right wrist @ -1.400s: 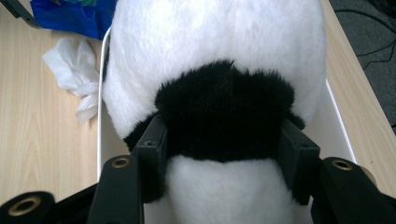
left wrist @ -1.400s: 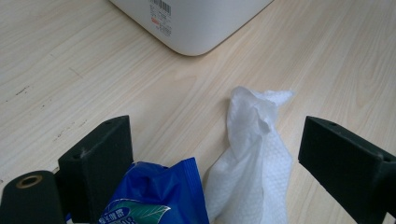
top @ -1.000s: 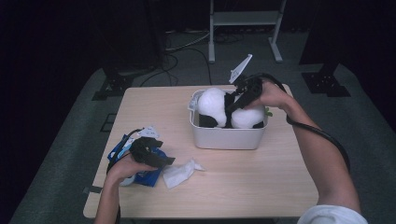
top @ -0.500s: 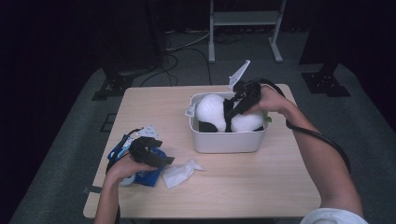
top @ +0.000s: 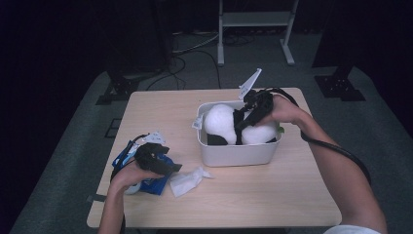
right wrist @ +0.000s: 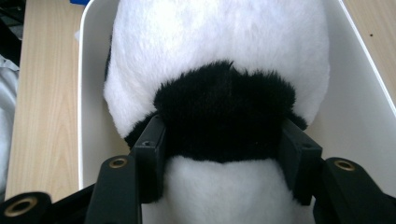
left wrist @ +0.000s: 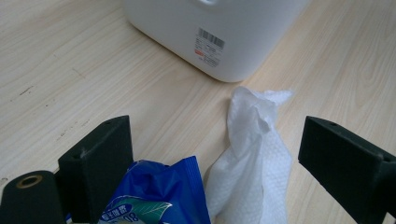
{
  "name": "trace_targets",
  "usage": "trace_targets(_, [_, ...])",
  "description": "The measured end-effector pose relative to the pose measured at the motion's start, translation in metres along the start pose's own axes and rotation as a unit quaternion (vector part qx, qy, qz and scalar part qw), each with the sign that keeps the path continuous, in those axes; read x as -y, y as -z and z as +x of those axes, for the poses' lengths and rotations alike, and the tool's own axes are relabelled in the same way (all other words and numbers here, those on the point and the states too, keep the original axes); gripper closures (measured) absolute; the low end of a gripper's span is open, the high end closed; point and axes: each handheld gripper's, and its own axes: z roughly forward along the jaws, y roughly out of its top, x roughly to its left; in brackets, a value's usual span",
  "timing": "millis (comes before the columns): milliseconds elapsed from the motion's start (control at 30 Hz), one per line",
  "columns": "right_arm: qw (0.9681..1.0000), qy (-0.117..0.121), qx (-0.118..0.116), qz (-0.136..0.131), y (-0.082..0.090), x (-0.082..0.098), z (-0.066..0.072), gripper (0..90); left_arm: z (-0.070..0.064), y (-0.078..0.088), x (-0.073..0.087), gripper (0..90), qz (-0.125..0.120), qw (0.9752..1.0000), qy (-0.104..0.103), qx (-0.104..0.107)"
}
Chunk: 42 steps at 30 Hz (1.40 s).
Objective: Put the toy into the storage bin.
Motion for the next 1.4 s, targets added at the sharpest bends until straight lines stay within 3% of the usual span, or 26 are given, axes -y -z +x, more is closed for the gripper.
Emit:
trace_targets(767, [0.9995, 0.014, -0.027, 0.009, -0.018, 0.001, 0.018, 41.5, 0.0, -0.001, 0.0, 8.8, 0.003, 1.0, -0.001, 0.001])
trace_targets(1400, [0.9981, 0.01, -0.024, 0.056, -0.043, 0.0, 0.016, 33.4, 0.0, 0.0, 0.0, 8.8, 0.003, 1.0, -0.001, 0.0])
